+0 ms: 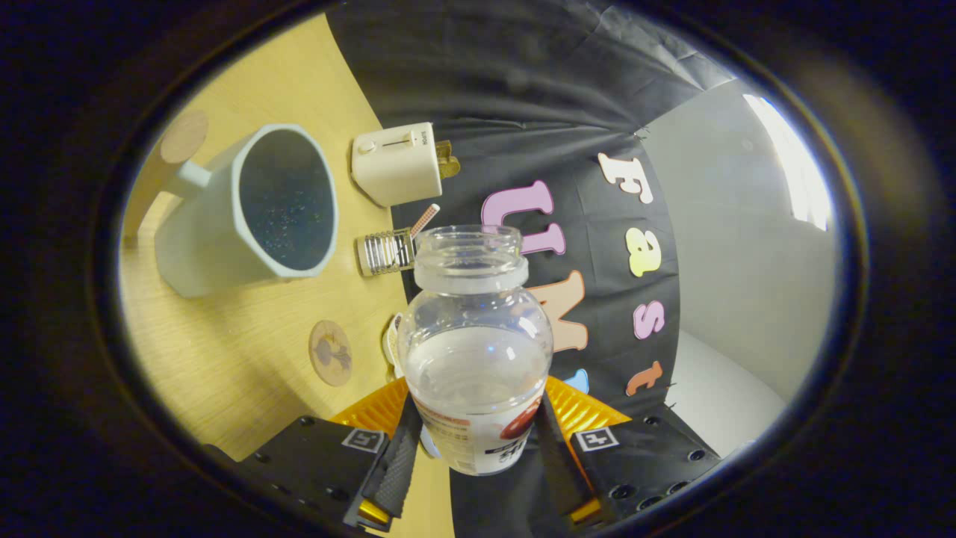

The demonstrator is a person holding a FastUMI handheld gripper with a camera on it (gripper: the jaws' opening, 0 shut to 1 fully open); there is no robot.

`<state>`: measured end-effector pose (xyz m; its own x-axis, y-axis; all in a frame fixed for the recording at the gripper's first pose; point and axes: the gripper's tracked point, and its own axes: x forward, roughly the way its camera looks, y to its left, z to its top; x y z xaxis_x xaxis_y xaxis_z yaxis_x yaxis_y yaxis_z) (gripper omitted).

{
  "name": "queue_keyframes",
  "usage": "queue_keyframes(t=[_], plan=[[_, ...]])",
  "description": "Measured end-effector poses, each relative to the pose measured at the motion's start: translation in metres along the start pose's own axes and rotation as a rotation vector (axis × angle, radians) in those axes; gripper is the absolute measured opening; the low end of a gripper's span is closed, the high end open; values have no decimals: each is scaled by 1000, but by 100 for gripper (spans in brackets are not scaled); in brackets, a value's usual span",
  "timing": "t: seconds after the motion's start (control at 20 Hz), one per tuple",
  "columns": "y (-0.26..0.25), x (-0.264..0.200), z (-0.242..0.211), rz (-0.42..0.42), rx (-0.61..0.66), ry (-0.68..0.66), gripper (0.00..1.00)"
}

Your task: Take the bottle from table, then pour the juice into the cup, finally place the bottle on the coaster

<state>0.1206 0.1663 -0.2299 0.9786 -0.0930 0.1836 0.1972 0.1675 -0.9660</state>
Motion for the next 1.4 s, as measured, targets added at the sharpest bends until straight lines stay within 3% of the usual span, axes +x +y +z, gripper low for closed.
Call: queue_keyframes(t=[1.4], plan=[[-7,-4,22,-59,-251,-86,79]])
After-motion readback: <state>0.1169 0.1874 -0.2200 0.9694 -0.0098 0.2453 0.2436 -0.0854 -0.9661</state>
